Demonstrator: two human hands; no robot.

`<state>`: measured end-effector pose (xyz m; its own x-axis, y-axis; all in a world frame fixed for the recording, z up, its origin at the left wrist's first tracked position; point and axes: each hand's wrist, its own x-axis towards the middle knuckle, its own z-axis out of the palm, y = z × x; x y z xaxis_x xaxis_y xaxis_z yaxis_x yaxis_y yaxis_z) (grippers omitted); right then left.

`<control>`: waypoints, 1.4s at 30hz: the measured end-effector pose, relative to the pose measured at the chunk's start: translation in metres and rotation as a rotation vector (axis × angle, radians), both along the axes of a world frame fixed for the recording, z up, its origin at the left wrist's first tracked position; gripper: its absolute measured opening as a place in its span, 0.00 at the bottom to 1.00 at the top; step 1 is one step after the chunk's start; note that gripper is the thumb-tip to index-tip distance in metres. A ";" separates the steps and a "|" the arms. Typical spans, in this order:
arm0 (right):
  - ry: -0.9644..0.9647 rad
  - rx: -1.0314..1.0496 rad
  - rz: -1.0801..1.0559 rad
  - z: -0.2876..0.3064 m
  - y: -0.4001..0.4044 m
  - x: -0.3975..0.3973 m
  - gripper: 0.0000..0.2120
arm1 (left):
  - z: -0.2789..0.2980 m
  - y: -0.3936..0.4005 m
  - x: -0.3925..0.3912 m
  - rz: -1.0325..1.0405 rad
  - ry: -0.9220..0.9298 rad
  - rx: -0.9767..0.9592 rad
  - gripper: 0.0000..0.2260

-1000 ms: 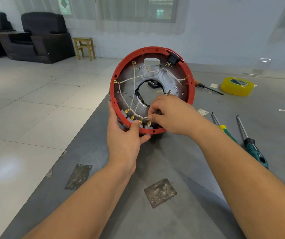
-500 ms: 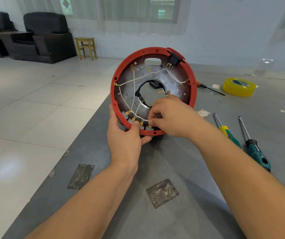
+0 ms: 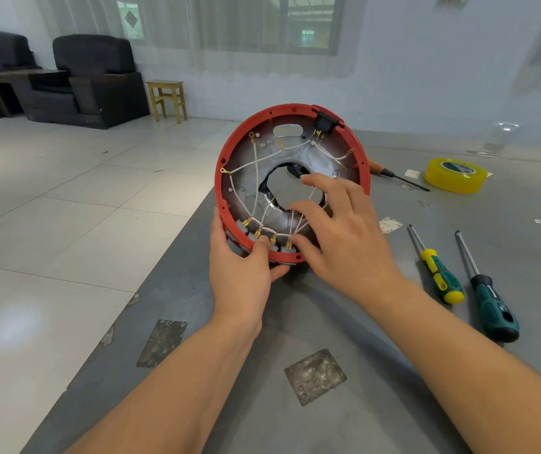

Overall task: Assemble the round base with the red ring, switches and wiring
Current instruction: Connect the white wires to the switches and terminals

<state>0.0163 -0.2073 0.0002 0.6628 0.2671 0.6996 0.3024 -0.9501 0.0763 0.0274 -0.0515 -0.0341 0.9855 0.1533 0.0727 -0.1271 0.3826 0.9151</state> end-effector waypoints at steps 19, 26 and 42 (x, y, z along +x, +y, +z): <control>-0.066 -0.075 -0.029 -0.046 -0.007 -0.001 0.20 | -0.009 0.007 0.009 0.094 -0.131 0.324 0.34; -0.040 -0.065 0.004 -0.046 -0.011 0.000 0.19 | -0.003 0.031 0.016 0.272 -0.458 0.912 0.35; 0.044 -0.016 0.066 -0.044 -0.025 0.005 0.23 | 0.008 0.060 0.029 0.065 -0.655 1.229 0.26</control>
